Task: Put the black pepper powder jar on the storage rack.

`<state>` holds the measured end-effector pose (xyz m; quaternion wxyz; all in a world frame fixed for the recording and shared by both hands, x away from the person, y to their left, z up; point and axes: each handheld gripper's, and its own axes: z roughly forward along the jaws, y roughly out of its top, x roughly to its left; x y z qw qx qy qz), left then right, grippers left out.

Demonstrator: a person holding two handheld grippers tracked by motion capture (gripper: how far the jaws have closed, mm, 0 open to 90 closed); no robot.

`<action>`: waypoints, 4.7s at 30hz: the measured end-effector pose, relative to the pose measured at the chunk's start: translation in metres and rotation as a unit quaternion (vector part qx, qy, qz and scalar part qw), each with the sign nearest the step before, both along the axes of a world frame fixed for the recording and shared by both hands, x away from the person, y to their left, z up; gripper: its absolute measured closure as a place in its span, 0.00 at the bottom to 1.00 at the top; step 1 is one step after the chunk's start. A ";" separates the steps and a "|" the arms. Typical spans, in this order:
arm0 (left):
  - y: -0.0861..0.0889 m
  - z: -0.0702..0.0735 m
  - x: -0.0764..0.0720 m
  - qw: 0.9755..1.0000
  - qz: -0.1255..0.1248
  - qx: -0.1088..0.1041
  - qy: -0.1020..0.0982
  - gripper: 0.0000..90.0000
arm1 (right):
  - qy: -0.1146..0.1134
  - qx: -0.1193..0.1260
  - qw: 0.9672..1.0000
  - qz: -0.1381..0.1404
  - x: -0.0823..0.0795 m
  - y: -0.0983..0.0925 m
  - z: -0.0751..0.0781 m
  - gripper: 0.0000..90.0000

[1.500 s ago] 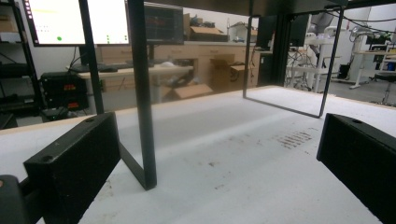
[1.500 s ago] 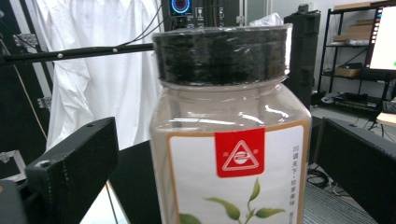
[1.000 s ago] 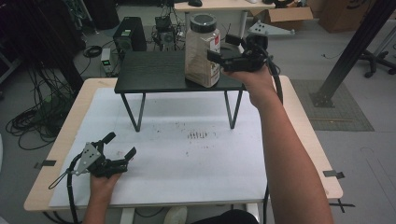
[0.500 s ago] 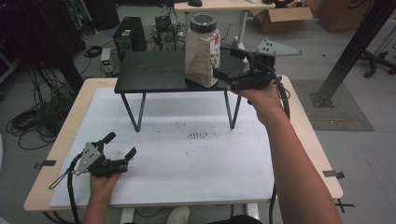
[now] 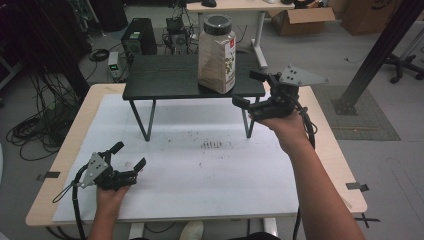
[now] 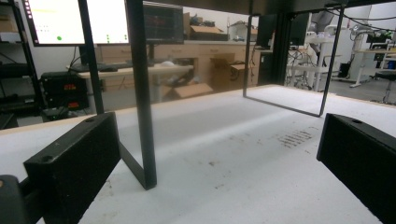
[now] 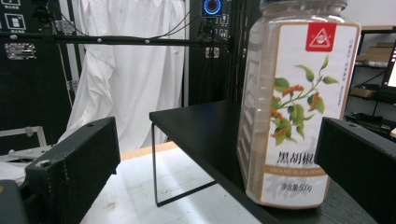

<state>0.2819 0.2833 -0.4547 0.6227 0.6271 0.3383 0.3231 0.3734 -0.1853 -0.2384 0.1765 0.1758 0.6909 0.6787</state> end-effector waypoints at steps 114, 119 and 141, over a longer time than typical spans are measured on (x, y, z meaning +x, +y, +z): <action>-0.001 0.000 -0.001 1.000 0.001 0.003 -0.003 0.00 | -0.026 0.027 0.998 -0.057 -0.048 0.012 -0.217 0.00; 0.000 0.000 -0.001 1.000 0.001 0.002 -0.002 0.00 | -0.029 0.023 0.998 -0.056 -0.049 0.012 -0.217 0.00; 0.000 0.000 -0.001 1.000 0.001 0.000 -0.002 0.00 | -0.033 0.031 0.997 -0.056 -0.050 0.011 -0.218 0.00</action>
